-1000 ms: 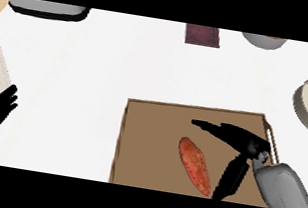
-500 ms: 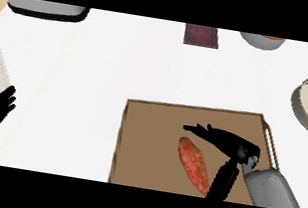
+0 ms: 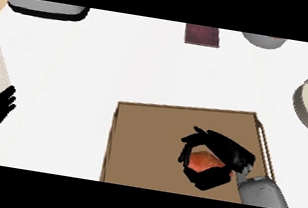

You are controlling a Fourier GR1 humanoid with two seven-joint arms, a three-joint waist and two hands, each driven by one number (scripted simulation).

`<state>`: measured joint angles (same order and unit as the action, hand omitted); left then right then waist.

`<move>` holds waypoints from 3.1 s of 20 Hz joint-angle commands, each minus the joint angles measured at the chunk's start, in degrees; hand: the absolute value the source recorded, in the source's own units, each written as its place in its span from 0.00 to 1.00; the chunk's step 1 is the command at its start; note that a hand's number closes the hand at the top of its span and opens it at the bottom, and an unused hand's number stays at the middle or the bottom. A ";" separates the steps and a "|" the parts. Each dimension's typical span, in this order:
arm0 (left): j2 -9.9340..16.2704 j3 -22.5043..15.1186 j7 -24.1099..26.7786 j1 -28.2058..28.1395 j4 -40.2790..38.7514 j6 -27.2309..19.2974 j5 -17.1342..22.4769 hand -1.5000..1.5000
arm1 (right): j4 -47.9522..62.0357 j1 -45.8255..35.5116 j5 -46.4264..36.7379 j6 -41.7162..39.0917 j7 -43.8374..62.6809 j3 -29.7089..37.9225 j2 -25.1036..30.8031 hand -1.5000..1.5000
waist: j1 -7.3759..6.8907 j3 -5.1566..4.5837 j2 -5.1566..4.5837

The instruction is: Pick the sweet potato from the tray and place it in the tiered basket

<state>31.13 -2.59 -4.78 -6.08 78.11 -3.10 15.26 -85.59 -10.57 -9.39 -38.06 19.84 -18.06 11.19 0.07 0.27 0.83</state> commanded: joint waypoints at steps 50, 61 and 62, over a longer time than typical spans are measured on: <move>-1.99 -0.82 0.09 1.27 -0.51 -1.40 0.26 0.50 | -14.45 -28.16 -30.30 27.37 9.96 37.47 5.03 1.00 | -0.88 -0.22 -1.14; -4.12 -1.40 -1.08 5.66 -2.21 -3.20 -0.84 0.50 | 15.48 -41.40 -28.73 35.06 -4.32 40.81 13.25 1.00 | -1.01 -0.27 -1.19; -2.90 -2.31 -0.81 1.58 1.95 -1.65 -0.06 0.50 | 19.51 -41.84 -25.71 32.60 -8.02 44.74 17.89 1.00 | -1.53 -0.22 -1.21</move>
<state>30.54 -4.32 -4.86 -4.65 78.18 -4.53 15.07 -76.44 -47.95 -37.99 -5.14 17.13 22.87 23.84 -1.30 0.69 -0.07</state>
